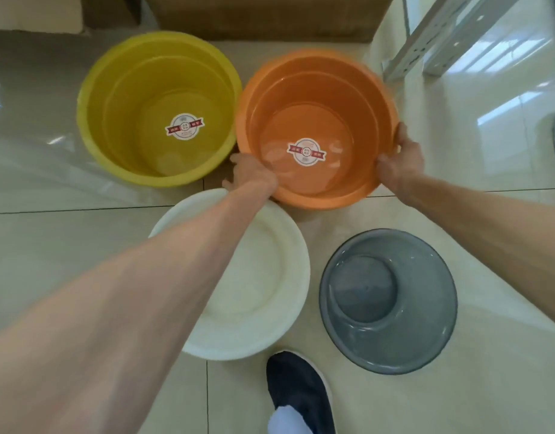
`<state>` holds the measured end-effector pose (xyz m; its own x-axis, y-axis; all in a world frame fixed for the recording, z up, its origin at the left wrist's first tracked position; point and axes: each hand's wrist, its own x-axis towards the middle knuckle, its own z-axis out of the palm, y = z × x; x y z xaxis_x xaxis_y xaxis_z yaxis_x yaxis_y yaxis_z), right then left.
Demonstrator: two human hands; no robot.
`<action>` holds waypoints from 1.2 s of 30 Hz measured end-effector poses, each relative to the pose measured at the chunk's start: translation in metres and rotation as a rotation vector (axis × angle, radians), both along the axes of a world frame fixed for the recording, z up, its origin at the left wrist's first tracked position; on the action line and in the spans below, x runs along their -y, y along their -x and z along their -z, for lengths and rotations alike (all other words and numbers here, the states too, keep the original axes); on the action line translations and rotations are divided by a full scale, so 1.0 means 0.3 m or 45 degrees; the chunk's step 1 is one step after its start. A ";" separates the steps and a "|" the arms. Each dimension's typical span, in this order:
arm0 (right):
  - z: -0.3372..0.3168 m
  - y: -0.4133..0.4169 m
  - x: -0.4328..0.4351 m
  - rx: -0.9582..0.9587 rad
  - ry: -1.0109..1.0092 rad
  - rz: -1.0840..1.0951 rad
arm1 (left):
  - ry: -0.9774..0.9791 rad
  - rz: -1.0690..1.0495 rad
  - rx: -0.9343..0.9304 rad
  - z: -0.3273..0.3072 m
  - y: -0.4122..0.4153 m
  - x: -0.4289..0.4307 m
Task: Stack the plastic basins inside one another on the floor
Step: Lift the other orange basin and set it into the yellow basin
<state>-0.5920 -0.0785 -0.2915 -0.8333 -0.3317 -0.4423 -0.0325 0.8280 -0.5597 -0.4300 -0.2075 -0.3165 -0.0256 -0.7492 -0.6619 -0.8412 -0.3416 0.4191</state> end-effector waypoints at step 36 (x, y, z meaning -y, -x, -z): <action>-0.166 -0.794 -0.305 0.318 -0.188 -0.429 | -0.139 -0.477 0.046 -0.199 -0.915 -0.450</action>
